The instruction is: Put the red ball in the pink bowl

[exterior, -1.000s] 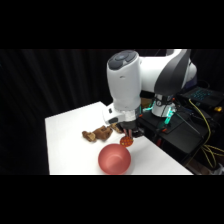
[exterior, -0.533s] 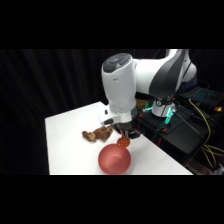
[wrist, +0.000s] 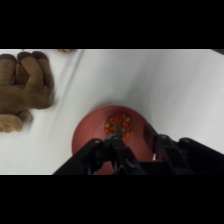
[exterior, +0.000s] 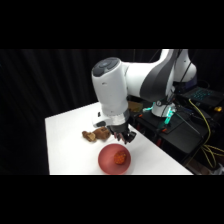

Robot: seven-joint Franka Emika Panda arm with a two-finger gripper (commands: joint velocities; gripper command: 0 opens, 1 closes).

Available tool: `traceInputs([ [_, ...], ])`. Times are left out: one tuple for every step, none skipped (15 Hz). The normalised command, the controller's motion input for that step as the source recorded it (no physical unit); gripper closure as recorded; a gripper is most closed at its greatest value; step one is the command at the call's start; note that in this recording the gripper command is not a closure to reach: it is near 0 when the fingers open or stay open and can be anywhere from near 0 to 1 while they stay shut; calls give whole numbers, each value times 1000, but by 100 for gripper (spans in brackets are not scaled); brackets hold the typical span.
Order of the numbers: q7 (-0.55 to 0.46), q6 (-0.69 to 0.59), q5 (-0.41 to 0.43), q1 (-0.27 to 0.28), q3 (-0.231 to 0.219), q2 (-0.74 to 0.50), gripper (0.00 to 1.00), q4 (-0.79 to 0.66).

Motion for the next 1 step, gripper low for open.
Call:
traceInputs([
  [-107, -5, -7, -34, -3, -10, 0, 55],
])
